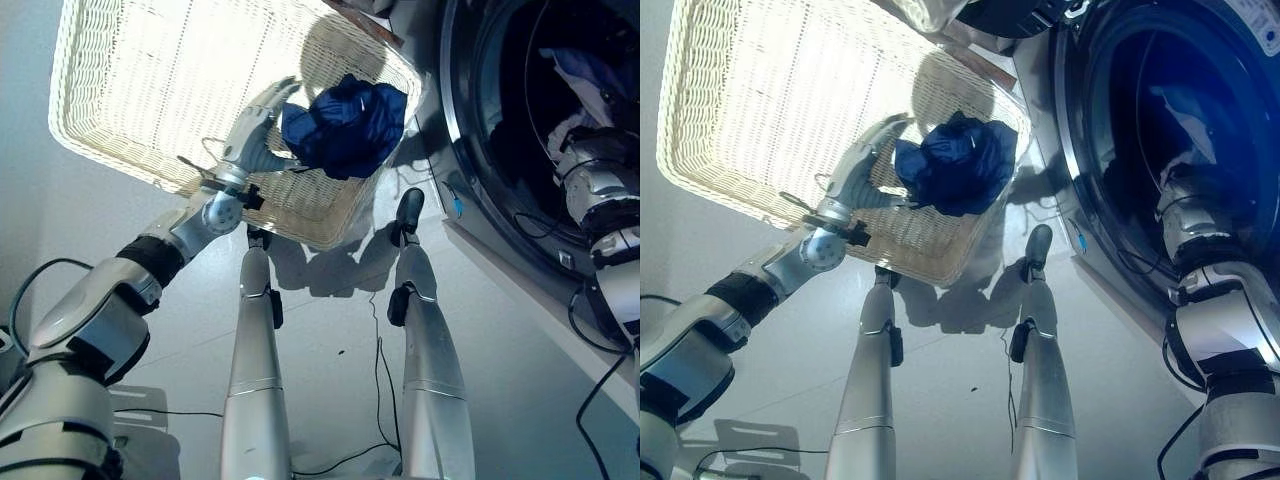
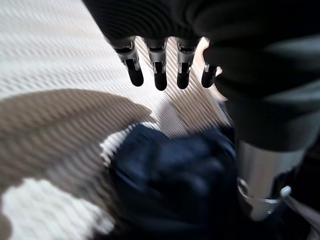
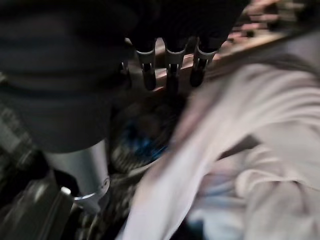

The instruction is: Put the clothes into the washing machine.

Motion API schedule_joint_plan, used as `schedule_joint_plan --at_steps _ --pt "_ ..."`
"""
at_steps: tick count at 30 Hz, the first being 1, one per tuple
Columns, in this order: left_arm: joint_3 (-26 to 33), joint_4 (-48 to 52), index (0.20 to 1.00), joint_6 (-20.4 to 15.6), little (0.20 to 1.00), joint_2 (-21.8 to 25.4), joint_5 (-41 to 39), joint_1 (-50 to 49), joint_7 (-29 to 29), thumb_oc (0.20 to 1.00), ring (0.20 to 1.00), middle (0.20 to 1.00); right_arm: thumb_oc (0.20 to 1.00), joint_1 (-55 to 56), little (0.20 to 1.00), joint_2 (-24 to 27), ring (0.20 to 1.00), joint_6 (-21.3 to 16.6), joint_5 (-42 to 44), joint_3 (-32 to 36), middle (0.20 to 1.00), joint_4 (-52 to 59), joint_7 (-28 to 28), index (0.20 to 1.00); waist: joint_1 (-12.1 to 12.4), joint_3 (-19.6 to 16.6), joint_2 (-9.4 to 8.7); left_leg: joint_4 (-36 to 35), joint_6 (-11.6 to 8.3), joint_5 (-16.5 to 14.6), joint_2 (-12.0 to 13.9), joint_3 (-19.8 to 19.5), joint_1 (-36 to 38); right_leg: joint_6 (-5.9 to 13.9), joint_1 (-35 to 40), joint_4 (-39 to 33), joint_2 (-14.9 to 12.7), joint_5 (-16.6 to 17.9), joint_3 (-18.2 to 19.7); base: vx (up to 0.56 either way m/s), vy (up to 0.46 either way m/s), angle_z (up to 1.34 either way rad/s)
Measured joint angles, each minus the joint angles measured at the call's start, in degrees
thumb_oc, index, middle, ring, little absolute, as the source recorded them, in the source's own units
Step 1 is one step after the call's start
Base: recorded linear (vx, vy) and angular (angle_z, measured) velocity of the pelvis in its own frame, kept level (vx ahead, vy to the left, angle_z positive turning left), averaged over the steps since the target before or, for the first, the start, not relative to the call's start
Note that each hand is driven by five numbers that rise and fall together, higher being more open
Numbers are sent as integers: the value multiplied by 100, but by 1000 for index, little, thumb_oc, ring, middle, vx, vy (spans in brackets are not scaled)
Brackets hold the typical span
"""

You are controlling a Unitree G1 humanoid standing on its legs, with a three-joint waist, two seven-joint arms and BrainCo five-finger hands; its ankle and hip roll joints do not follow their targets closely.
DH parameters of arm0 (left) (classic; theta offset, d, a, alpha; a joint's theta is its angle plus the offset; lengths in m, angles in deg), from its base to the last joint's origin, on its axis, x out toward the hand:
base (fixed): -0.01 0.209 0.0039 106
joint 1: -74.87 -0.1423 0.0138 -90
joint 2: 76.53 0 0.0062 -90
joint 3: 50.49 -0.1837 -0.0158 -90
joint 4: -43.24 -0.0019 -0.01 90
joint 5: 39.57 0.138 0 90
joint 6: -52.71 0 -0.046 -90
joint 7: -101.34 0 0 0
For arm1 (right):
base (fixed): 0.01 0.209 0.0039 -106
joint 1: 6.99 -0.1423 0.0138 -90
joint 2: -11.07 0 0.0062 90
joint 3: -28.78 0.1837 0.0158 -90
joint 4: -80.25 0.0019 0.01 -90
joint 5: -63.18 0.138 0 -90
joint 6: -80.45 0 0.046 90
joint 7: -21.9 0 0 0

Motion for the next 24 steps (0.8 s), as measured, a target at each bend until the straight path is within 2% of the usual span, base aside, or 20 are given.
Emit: schedule_joint_plan --at_steps 2,8,12,14,16,18,20,24 --pt "-154 -30 1000 73 1000 -178 -11 321 -330 1000 1000 1000 1000 -134 1000 2 1000 331 -492 -285 1000 -80 2 1000 -3 -2 4 -14 12 -5 0 7 -15 8 -11 -26 0 7 2 0 0 0" --pt "-451 -69 1000 277 1000 -521 -176 797 -1003 1000 1000 1000 1000 -217 1000 -23 1000 379 -1108 -367 1000 -89 -3 1000 -40 -6 10 -28 -8 7 -9 27 -98 14 -89 -65 -4 20 17 0 0 0" --pt "-448 -67 1000 446 1000 -582 -226 823 -981 1000 1000 1000 1000 -246 1000 -29 1000 292 -1239 -368 1000 -55 -59 1000 -35 -8 13 -54 -4 4 -10 77 -83 -6 -114 -64 -7 36 53 0 2 -1" --pt "-402 -126 1000 431 1000 -653 -264 757 -692 1000 1000 1000 1000 -152 1000 -42 1000 89 -1245 -289 1000 82 -170 1000 -44 -8 13 -75 -5 4 -10 77 -79 -5 -115 -64 -10 35 49 0 0 0" --pt "13 -189 1000 314 1000 -804 -530 523 -328 1000 1000 1000 1000 57 1000 -74 1000 -148 -1292 -36 1000 410 -277 1000 -55 -9 14 -95 -4 4 -10 85 -71 0 -118 -65 -10 30 49 0 0 0" --pt "681 -182 1000 87 1000 -968 -923 98 52 1000 1000 1000 1000 412 1000 -226 1000 -307 -1450 281 1000 954 -385 1000 -106 -10 13 -112 -4 4 -10 85 -70 9 -121 -66 -12 18 49 5 -18 0" --pt "1223 -159 1000 -83 1000 -1061 -1187 -319 402 1000 1000 1000 1000 805 1000 -357 1000 -329 -1539 400 1000 1581 -455 1000 -137 -10 13 -126 -5 4 -7 96 -71 39 -137 -66 -10 -9 52 9 -37 -1" --pt "1945 -52 1000 -252 1000 -1197 -1280 -819 1052 1000 1000 1000 1000 1432 1000 -521 1000 -275 -1816 649 1000 2460 -560 1000 -140 -10 13 -178 -3 7 -4 107 -82 49 -179 -65 -9 -27 57 2 -8 0"
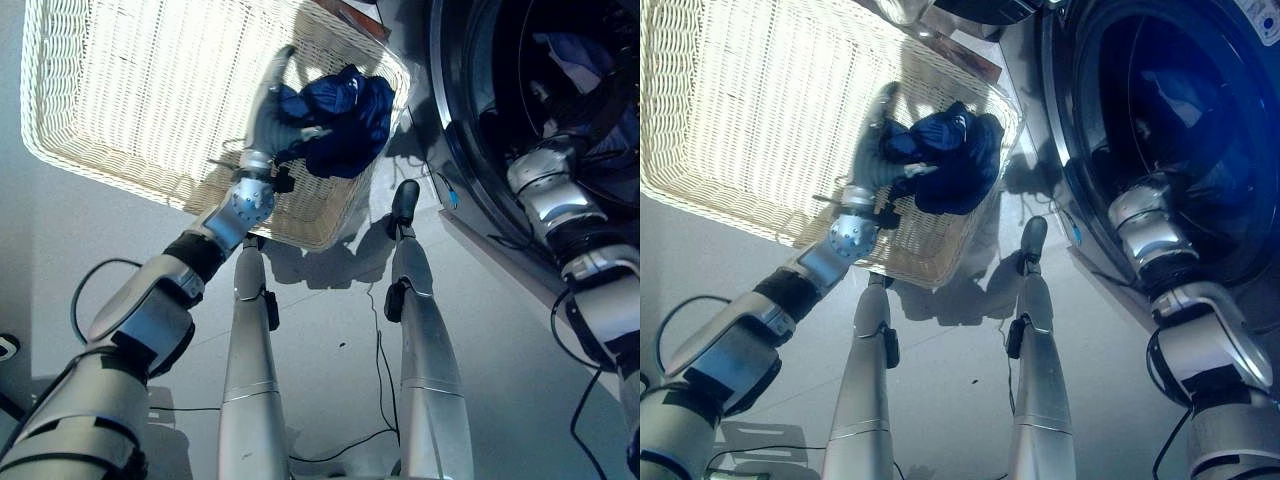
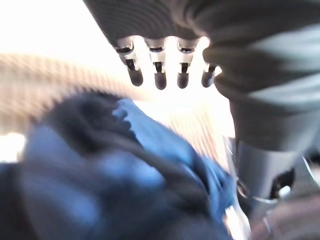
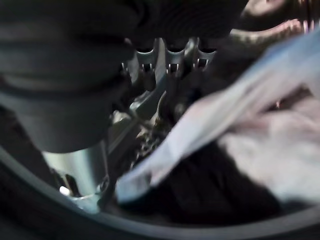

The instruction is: Put the clothes into the washing machine.

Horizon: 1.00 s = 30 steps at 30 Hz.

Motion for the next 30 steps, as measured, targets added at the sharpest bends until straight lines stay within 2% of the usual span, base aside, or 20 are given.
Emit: schedule_joint_plan --at_steps 4,8,14,19,27,30 --pt "616 65 1000 -104 1000 -166 -56 -364 523 1000 1000 1000 1000 448 1000 -257 1000 76 -699 265 1000 569 32 1000 -27 0 0 -53 2 2 1 19 -28 11 -62 1 -1 -28 8 0 0 0" --pt "897 65 1000 -266 1000 -270 -69 -496 767 1000 1000 1000 1000 700 1000 -434 1000 48 -1562 310 1000 1130 297 1000 -33 0 0 -91 3 2 3 49 -51 14 -118 2 -4 -35 25 -4 32 -1" --pt "1083 81 1000 -333 1000 -349 -60 -665 1042 1000 1000 1000 1000 917 1000 -588 1000 -335 -2789 307 1000 1575 474 1000 -17 0 1 -103 3 2 1 69 -41 21 -125 7 -9 -48 40 -2 7 0" --pt "1503 113 1000 -310 1000 -449 -63 -1013 1373 1000 1000 1000 1000 1083 1000 -620 1000 -740 -3781 51 1000 2141 764 1000 -9 -3 8 -155 10 7 -4 155 44 30 -135 35 -15 -61 117 0 0 0" --pt "1568 99 1000 -256 1000 -447 -128 -1059 1435 1000 1000 1000 1000 819 1000 -412 1000 -984 -4198 -606 1000 2481 1507 1000 69 -6 17 -150 11 10 -12 175 139 7 -150 224 -34 -142 143 0 0 0" --pt "1625 71 1000 -254 1000 -444 -251 -1048 1444 1000 1000 1000 1000 622 1000 -327 1000 -1025 -4206 -841 1000 2460 1831 1000 168 -7 22 -147 9 12 -10 175 179 0 -155 315 -37 -194 145 0 0 0"
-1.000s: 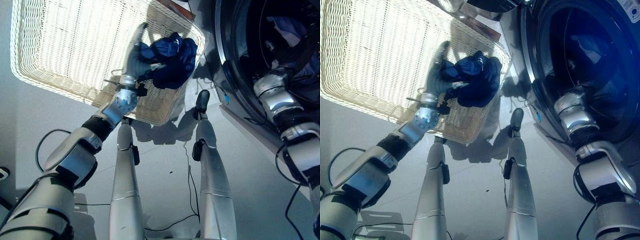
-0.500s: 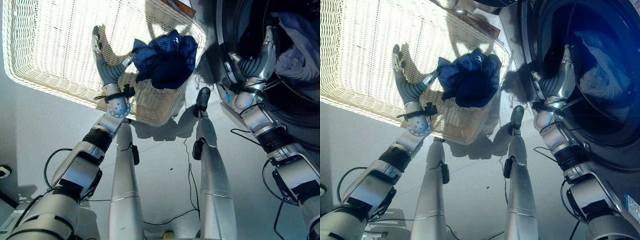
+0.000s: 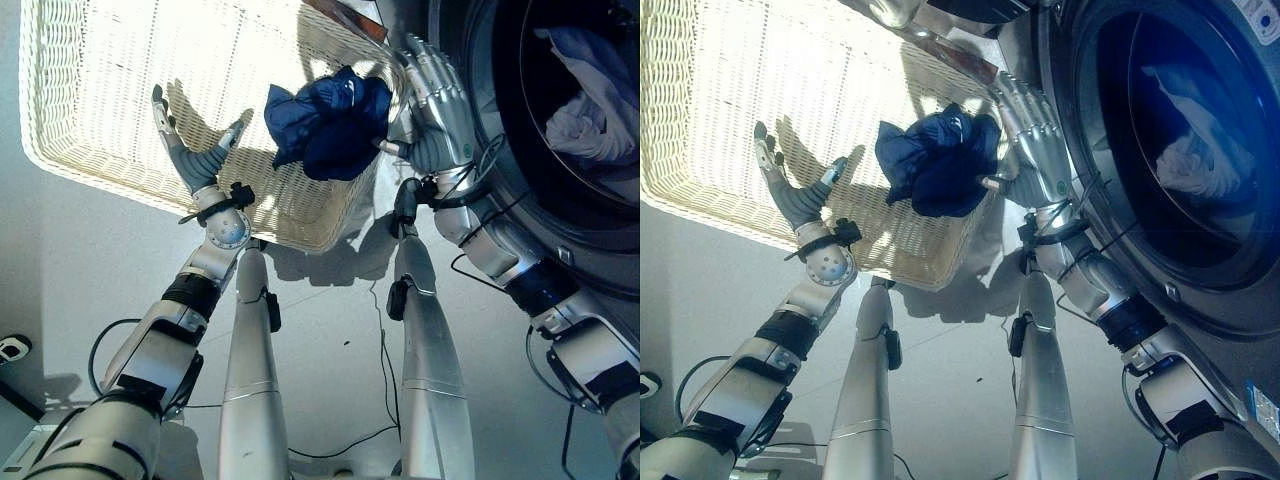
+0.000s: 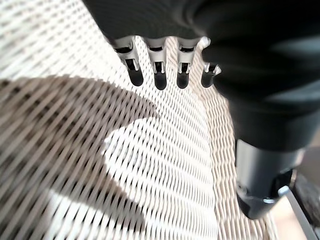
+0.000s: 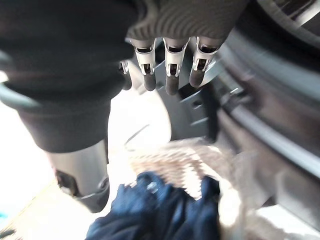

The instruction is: Put the clothes into the washing machine.

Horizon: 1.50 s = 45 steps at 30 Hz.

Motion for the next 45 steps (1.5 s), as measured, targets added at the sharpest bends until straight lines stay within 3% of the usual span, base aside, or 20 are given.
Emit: schedule_joint_plan --at_steps 6,17,24,31,32,33,34,35,36,37,45 --pt "48 -57 1000 71 1000 10 -183 78 6 1000 1000 1000 1000 -472 1000 35 1000 62 -9 -546 1000 -255 349 1000 70 -4 8 2 -5 7 -8 -22 21 -3 4 84 -11 -41 -1 -1 -2 1" --pt "25 -263 1000 111 1000 5 -327 369 -46 1000 1000 1000 1000 -924 1000 -27 1000 627 -31 -1180 1000 -971 783 1000 156 -7 13 47 -10 29 -36 -108 42 -4 19 256 -46 -119 -37 5 -3 2" --pt "-267 -490 1000 111 1000 -15 -410 626 -90 1000 1000 1000 1000 -1371 1000 -216 1000 1260 -30 -1755 1000 -1809 1120 1000 304 -14 26 71 -27 63 -41 -164 41 -18 31 315 -56 -132 -78 0 0 0" --pt "-305 -508 1000 111 1000 -22 -503 639 -90 1000 1000 1000 1000 -1595 1000 -336 1000 1514 -217 -1818 1000 -2136 1601 1000 317 -15 28 73 -21 86 -70 -211 40 -10 31 409 -96 -178 -113 15 -5 3" --pt "-305 -508 1000 111 1000 -22 -503 640 -89 1000 1000 1000 953 -1617 953 -337 953 1532 -236 -1838 953 -2150 1627 953 319 -15 28 73 -22 87 -70 -217 40 -10 32 416 -98 -180 -119 0 0 0" --pt "-307 -508 1000 111 1000 -22 -503 650 -89 1000 1000 1000 743 -1686 743 -343 743 1566 -338 -1916 743 -2243 1675 743 324 -15 28 76 -24 89 -70 -229 40 -14 33 430 -101 -188 -135 0 0 0" --pt "-310 -508 1000 111 1000 -22 -503 656 -89 1000 1000 1000 583 -1699 583 -345 583 1578 -376 -1953 583 -2280 1691 583 327 -16 29 77 -27 91 -70 -237 40 -14 35 432 -101 -188 -140 0 0 0" --pt "-338 -508 1000 111 1000 -21 -503 666 -88 1000 1000 1000 507 -1738 507 -345 507 1597 -459 -1983 507 -2328 1724 507 334 -16 29 78 -28 93 -70 -242 40 -14 37 434 -101 -188 -143 0 0 0" --pt "-405 -508 1000 111 1000 -20 -503 687 -86 1000 1000 1000 266 -1758 266 -345 266 1613 -511 -1982 266 -2351 1725 266 345 -16 30 83 -28 93 -70 -244 40 -14 39 436 -101 -188 -144 0 0 0" --pt "-423 -508 1000 110 1000 -26 -500 690 -89 1000 1000 1000 200 -1777 200 -352 200 1620 -556 -1982 200 -2374 1724 200 350 -17 30 86 -28 93 -70 -246 40 -14 41 438 -101 -188 -144 0 0 0" --pt "-438 -509 1000 104 1000 -147 -501 676 -79 1000 1000 1000 200 -1985 200 -508 200 1685 -886 -1980 200 -2735 1628 200 453 -27 49 103 -32 98 -87 -291 40 -24 45 494 -114 -224 -157 6 1 1"
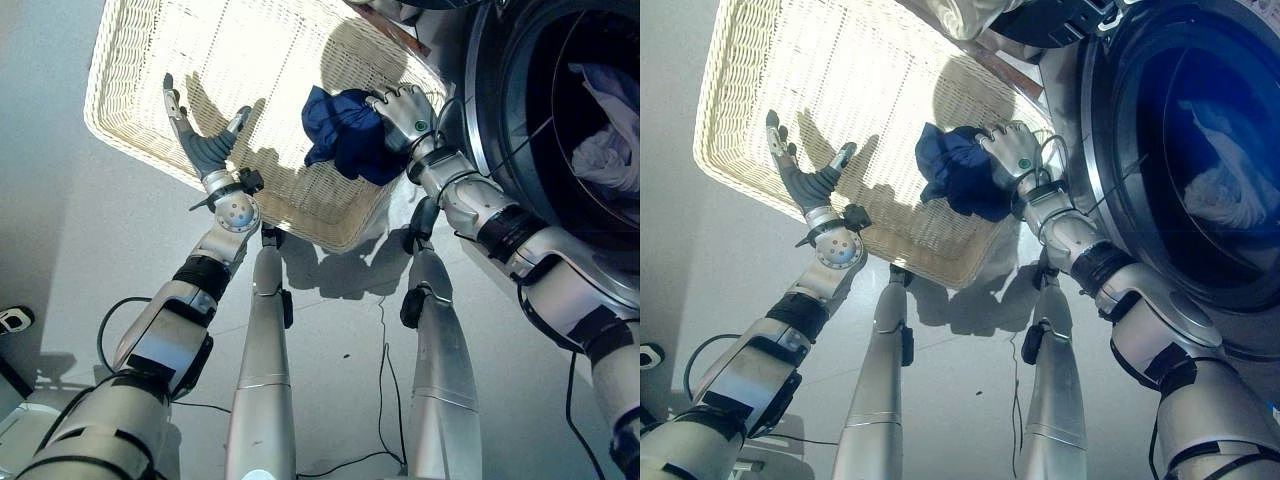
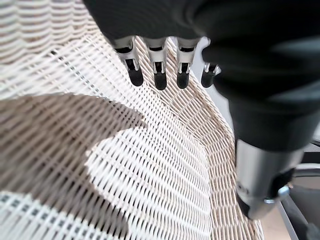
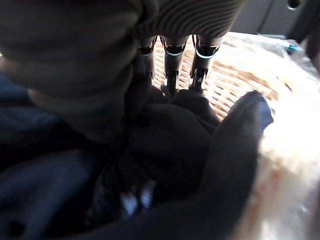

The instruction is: Put the clothes into the washing machine.

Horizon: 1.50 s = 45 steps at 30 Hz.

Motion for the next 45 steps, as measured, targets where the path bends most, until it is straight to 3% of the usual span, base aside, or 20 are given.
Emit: schedule_joint_plan --at_steps 11,13,15,18,20,21,22,26,28,33,39,45 --pt "-51 2 1000 -7 1000 -96 2 -2 27 1000 1000 1000 200 154 200 -30 200 -162 367 61 200 -147 -474 200 -5 0 0 6 7 4 -44 -7 -5 16 -5 26 -43 -14 2 0 0 0" --pt "-85 4 1000 -7 1000 -100 3 -11 42 1000 1000 1000 200 261 200 -63 200 -304 1177 270 200 -101 -467 200 -9 0 0 5 7 4 -46 -7 -8 17 -12 34 -44 -33 4 0 0 0" --pt "-83 4 1000 -7 1000 -98 3 -44 46 1000 1000 1000 200 559 200 -196 200 -573 2721 890 200 55 -412 200 -18 0 0 1 7 3 -51 -9 -10 15 -42 93 -53 -71 7 5 15 1" --pt "-59 6 1000 -7 1000 -90 2 -78 44 1000 1000 1000 200 970 200 -318 200 -978 4273 1613 200 476 -319 200 -39 0 0 -4 6 0 -57 -5 -19 18 -61 97 -59 -79 11 16 51 1" --pt "-57 6 1000 -7 1000 -87 2 -93 44 1000 1000 1000 200 1042 200 -367 200 -1092 4693 1769 200 575 -265 200 -50 0 0 -4 6 -1 -59 -1 -19 18 -64 97 -63 -79 14 8 43 0" --pt "-40 20 1000 -7 1000 -91 3 -106 43 1000 1000 1000 200 1165 200 -473 200 -1361 5468 2082 200 732 -189 200 -84 0 0 -4 7 -4 -59 3 -19 19 -67 96 -63 -79 18 4 35 0" --pt "-40 20 1000 -7 1000 -91 3 -106 43 1000 1000 1000 200 1165 200 -473 200 -1361 5468 2082 200 732 -189 200 -84 0 0 -4 7 -4 -59 3 -19 19 -67 96 -63 -79 18 3 42 0" --pt "69 73 1000 -3 1000 -77 4 -176 57 1000 1000 1000 200 1664 200 -514 200 -2088 7071 2984 200 1186 137 200 -184 -1 -7 0 12 -19 -62 25 -24 23 -77 85 -65 -81 35 0 0 0" --pt "154 75 1000 -2 1000 -41 5 -223 60 1000 1000 1000 200 1730 200 -471 200 -2432 7674 3350 200 1168 179 200 -267 -1 -11 1 19 -29 -61 26 -25 25 -77 79 -62 -81 36 0 0 0" --pt "291 74 1000 1 1000 160 1 -332 62 1000 1000 1000 200 1887 200 -304 200 -2852 9063 3925 200 1048 326 200 -472 3 -21 5 22 -73 18 80 -56 6 -77 -70 24 -14 52 -1 -1 -8" --pt "305 11 1000 -5 1000 332 -56 -234 -71 1000 1000 1000 200 1898 200 5 200 -3463 10789 4540 200 160 499 200 -519 7 -29 34 -55 -130 190 139 -57 -91 -77 -169 202 77 71 -1 -18 -12" --pt "297 -199 1000 -20 1000 438 -219 -186 -228 1000 1000 1000 200 1589 200 207 200 -3373 11090 4573 200 -874 327 200 -607 8 -29 53 -58 -131 226 161 -59 -88 -54 -252 241 97 70 5 -6 -2"
